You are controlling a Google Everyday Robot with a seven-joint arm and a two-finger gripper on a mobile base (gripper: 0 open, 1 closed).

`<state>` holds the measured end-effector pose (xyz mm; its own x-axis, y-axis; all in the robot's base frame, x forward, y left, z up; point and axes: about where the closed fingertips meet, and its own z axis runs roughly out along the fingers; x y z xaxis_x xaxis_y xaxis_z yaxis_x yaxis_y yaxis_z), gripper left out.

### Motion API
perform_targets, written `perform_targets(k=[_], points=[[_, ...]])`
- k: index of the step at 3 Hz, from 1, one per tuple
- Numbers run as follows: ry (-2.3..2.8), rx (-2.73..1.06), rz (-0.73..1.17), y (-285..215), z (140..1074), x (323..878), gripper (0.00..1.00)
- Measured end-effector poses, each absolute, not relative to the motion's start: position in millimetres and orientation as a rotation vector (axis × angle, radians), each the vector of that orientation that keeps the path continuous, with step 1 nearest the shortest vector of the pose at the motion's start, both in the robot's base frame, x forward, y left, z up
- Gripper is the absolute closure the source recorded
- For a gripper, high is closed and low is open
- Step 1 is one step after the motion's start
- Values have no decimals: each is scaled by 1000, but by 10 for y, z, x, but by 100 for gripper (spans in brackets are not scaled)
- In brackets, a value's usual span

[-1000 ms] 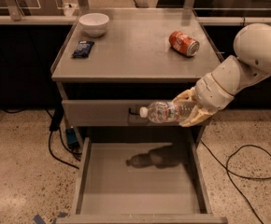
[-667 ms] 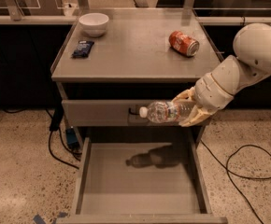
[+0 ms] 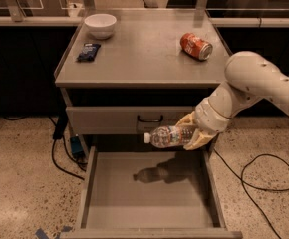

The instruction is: Place water bottle into middle drawer

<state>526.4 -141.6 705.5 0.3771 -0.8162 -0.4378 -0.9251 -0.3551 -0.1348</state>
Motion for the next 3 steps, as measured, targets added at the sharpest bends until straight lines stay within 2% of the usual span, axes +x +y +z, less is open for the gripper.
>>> perform_targets(k=[3], points=[[1683, -2269, 561, -1443, 5798, 5269, 100]])
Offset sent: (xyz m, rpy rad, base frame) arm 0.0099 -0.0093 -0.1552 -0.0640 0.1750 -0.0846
